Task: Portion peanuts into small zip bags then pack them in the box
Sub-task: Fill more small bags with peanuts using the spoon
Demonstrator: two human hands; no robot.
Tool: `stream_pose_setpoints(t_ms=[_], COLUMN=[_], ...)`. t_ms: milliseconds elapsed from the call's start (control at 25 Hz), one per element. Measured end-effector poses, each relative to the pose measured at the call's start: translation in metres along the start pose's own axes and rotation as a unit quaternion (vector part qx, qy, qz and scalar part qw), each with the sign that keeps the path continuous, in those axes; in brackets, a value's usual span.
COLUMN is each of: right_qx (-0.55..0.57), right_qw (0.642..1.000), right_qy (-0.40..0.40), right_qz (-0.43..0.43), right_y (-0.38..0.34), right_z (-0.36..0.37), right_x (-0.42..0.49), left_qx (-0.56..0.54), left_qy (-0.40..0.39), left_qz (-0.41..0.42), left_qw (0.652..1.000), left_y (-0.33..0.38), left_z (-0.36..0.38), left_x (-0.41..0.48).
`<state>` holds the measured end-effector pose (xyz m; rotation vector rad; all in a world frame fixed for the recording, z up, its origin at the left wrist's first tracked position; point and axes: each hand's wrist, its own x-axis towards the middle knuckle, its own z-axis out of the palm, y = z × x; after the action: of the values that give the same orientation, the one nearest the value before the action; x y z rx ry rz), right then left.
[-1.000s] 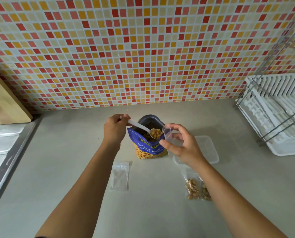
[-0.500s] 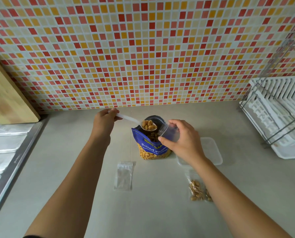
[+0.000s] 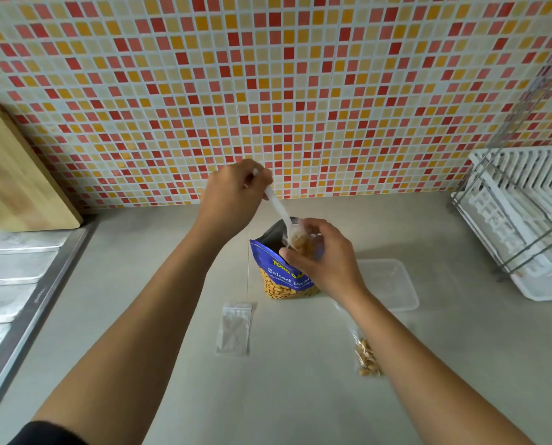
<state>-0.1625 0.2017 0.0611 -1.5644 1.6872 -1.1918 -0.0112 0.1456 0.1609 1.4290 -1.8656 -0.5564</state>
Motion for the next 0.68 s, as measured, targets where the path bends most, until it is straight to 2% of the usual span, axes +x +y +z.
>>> stream_pose_setpoints(t_ms=[80,120,200,280,360,480,600,680], right_qx=[0.033,0.044,0.068,0.117,0.157,0.161,0.150,0.150], right_qw=[0.999,0.999,0.998,0.992,0.985,0.984,0.985,0.986], right_qy=[-0.004,-0.004,0.007,0.033,0.051,0.026,-0.018,-0.028], right_qz=[0.006,0.006,0.015,0.039,0.057,0.079,0.078,0.071], right_y=[-0.003,-0.004,-0.002,0.004,0.013,0.027,0.032,0.034], right_z=[0.000,-0.001,-0.003,-0.008,-0.015,-0.020,-0.021,-0.023], right_x=[-0.001,-0.001,-0.001,-0.002,-0.003,-0.005,-0.008,-0.008], left_qx=[0.075,0.090,0.040,-0.034,-0.017,0.085,0.196,0.214], left_qy=[0.010,0.033,0.100,0.142,0.108,0.008,-0.051,-0.086], left_qz=[0.084,0.101,0.076,0.002,-0.049,-0.057,-0.063,-0.072], left_qw=[0.994,0.990,0.991,0.989,0.993,0.995,0.977,0.970], left_y=[0.014,0.018,0.019,0.012,-0.006,-0.034,-0.048,-0.048], left_z=[-0.005,-0.010,-0.023,-0.028,-0.016,0.028,0.061,0.074], left_x=[-0.003,-0.003,0.002,0.005,0.003,-0.008,-0.021,-0.026])
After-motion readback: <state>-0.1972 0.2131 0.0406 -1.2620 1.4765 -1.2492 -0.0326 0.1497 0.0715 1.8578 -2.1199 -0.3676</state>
